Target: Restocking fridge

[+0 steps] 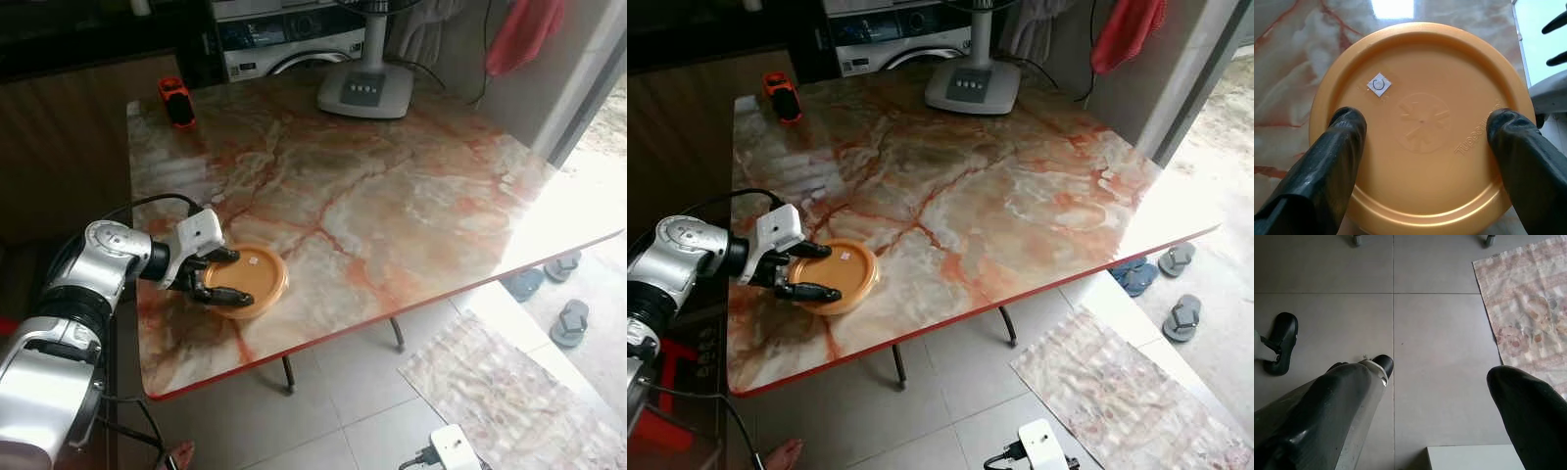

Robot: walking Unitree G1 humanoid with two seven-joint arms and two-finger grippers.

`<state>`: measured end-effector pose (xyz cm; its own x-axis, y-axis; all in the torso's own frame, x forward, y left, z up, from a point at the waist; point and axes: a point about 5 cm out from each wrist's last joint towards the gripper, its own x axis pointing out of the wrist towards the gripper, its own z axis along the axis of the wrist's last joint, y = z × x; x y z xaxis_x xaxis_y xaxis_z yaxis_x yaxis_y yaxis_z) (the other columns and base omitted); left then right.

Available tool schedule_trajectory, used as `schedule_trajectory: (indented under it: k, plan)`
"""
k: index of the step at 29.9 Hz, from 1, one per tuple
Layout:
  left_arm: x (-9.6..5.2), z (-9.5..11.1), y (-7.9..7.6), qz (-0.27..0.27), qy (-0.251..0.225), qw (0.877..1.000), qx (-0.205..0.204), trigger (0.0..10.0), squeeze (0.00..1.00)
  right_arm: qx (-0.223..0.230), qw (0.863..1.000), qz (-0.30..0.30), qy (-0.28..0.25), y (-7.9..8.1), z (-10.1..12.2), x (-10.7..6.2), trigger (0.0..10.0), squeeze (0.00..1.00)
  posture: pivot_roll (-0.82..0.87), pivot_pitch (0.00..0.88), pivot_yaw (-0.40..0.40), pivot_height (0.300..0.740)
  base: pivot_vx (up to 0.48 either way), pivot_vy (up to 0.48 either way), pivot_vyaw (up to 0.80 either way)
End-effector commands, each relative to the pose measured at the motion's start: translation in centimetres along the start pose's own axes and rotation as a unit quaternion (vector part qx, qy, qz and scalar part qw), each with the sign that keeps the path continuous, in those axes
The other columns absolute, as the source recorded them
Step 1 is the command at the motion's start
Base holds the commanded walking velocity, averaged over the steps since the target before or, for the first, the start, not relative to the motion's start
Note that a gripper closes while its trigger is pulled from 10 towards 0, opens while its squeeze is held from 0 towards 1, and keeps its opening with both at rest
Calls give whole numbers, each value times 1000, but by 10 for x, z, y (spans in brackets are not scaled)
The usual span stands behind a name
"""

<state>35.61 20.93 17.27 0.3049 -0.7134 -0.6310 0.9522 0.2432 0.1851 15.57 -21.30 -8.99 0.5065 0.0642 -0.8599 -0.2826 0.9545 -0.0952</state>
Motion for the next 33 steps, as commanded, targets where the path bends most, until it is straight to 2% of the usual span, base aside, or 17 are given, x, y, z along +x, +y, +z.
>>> schedule_trajectory:
  k: [1, 7, 10, 11, 15, 18, 21, 23, 25, 29, 30, 32, 33]
  plan:
    - [1, -13, -8, -36, 38, 999, 5, 10000, 0, -1, 1000, 3, 4, 1, -4, -1, 10000, 0, 7, 73, 9, 740, 0, 0, 0]
    - [-6, -17, -8, -34, 99, 993, 61, 10000, 0, -1, 1000, 1, 5, 0, -4, -1, 10000, 0, 7, 76, 7, 740, 0, 0, 0]
    - [-5, -11, -3, -7, 96, 992, 78, 10000, 0, -1, 1000, 1, 5, 0, -4, -1, 10000, 0, 6, 76, 6, 740, 0, 0, 0]
    - [-5, -10, 1, 16, 112, 989, 98, 10000, 0, -2, 1000, 1, 5, 0, -4, -1, 10000, 0, 6, 76, 6, 740, 0, 0, 0]
    - [-5, -8, 4, 40, 128, 983, 128, 10000, 0, -2, 1000, 2, 5, 0, -4, -1, 10000, 0, 8, 77, 5, 740, 0, 0, 0]
    - [-2, 6, 10, 83, 95, 980, 153, 10000, 0, -4, 1000, 3, 5, 0, -4, -1, 10000, 0, 13, 80, 3, 740, 0, 0, 0]
    - [-1, 10, 11, 96, 77, 980, 156, 10000, 0, -4, 1000, 3, 6, 0, -3, -1, 10000, 0, 12, 81, 2, 740, 0, 0, 0]
    - [-1, 18, 12, 107, 32, 984, 140, 10000, 0, -5, 1000, 4, 6, 1, -3, -1, 10000, 0, 11, 82, 0, 740, 0, 0, 0]
    - [-1, 19, 12, 110, 23, 984, 135, 10000, 0, -5, 1000, 4, 6, 1, -3, -1, 10000, 0, 11, 82, 0, 740, 0, 0, 0]
    - [-11, 34, 16, 147, -56, 982, 107, 10000, 0, -4, 1000, 5, 6, 1, -3, -1, 10000, 0, 14, 82, 2, 740, 0, 0, 0]
    - [-11, 34, 16, 147, -56, 982, 107, 10000, 0, -4, 1000, 5, 6, 1, -3, -1, 10000, 0, 14, 82, 2, 740, 0, 0, 0]
    - [-17, 44, 15, 193, -123, 970, 82, 10000, 0, -3, 1000, 6, 5, 2, -3, 0, 10000, 0, 17, 82, 4, 740, 0, 0, 0]
    - [-19, 47, 13, 226, -157, 959, 70, 10000, 0, -3, 1000, 7, 5, 2, -3, 0, 10000, 0, 18, 83, 4, 740, 0, 0, 0]
